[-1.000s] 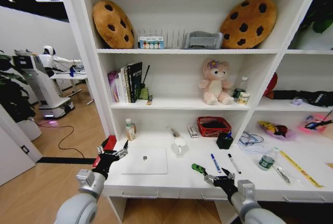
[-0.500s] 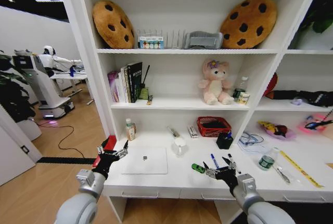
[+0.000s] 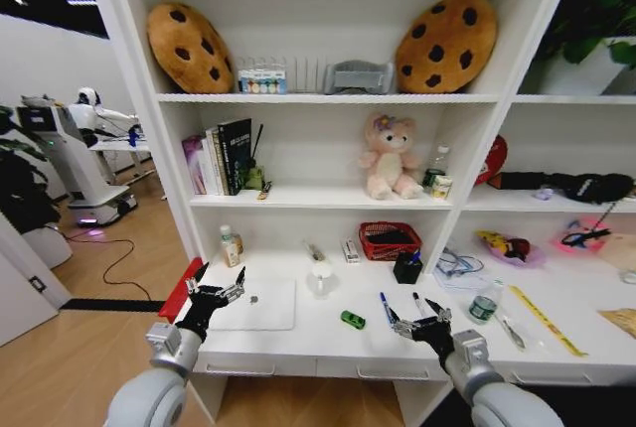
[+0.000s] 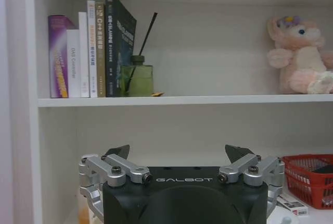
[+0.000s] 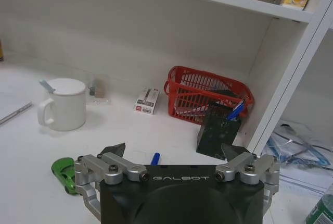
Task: Organize the objects on the table.
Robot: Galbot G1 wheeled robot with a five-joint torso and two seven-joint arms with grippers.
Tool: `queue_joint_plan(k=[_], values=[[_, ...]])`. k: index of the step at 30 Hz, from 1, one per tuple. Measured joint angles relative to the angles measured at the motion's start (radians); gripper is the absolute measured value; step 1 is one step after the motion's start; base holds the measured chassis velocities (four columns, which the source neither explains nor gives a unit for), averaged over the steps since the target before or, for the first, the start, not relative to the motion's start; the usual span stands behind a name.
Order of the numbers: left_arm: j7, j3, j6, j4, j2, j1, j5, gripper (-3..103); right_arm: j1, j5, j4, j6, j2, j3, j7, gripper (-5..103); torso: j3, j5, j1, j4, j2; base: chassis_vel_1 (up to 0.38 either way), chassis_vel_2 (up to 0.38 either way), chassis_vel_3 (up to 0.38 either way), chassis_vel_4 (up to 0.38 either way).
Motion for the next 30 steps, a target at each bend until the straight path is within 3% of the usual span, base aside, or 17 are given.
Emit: queue_joint_plan(k=[2,3,5,9,12,16,20,30], values=[[0.001,0.0,0.0,0.0,0.0,0.0,0.0,100,0.021,0.025,-0.034,0.01,-0.065,-0.003,-0.101,100,0.0,-0.0001,0.0,-0.0006,0.0,-0.193,-0.215,0.176,0.167],[0.001,0.0,0.0,0.0,0.0,0.0,0.0,100,0.021,0.025,-0.034,0.01,-0.065,-0.003,-0.101,100,0.0,-0.0001,0.0,-0.0006,0.0,-0.174,-0.196,0.176,0.142],[0.001,0.0,0.0,0.0,0.0,0.0,0.0,100,0.077,0.04,-0.077,0.031,-0.153,-0.018,-0.221,100,0.0,0.001,0.0,0.0005,0.0,-0.109,-0.106,0.126,0.111],[0.001,0.0,0.0,0.0,0.0,0.0,0.0,100,0.106,0.07,-0.102,0.032,-0.223,-0.026,-0.296,100,0.0,-0.0003,0.0,0.0001,0.0,-0.012,-0.043,0.05,0.023],[0.0,-0.001,0.0,0.0,0.0,0.0,0.0,100,0.116,0.059,-0.168,0.093,-0.362,-0.024,-0.443,100,0.0,-0.0005,0.0,0.0,0.0,0.022,0.069,-0.036,-0.051],[0.0,-0.001,0.0,0.0,0.0,0.0,0.0,100,0.12,0.065,-0.192,0.107,-0.43,-0.029,-0.523,100,0.0,-0.0001,0.0,0.0001,0.0,0.032,0.049,-0.032,-0.037],[0.0,0.0,0.0,0.0,0.0,0.0,0.0,100,0.17,0.074,-0.226,0.094,-0.46,-0.061,-0.59,100,0.0,0.0003,0.0,-0.0001,0.0,0.0,0.0,0.0,0.0],[0.0,0.0,0.0,0.0,0.0,0.0,0.0,100,0.346,0.109,-0.332,0.069,-0.43,-0.236,-0.594,100,0.0,0.0,0.0,-0.0001,0.0,0.0,0.0,0.0,0.0]])
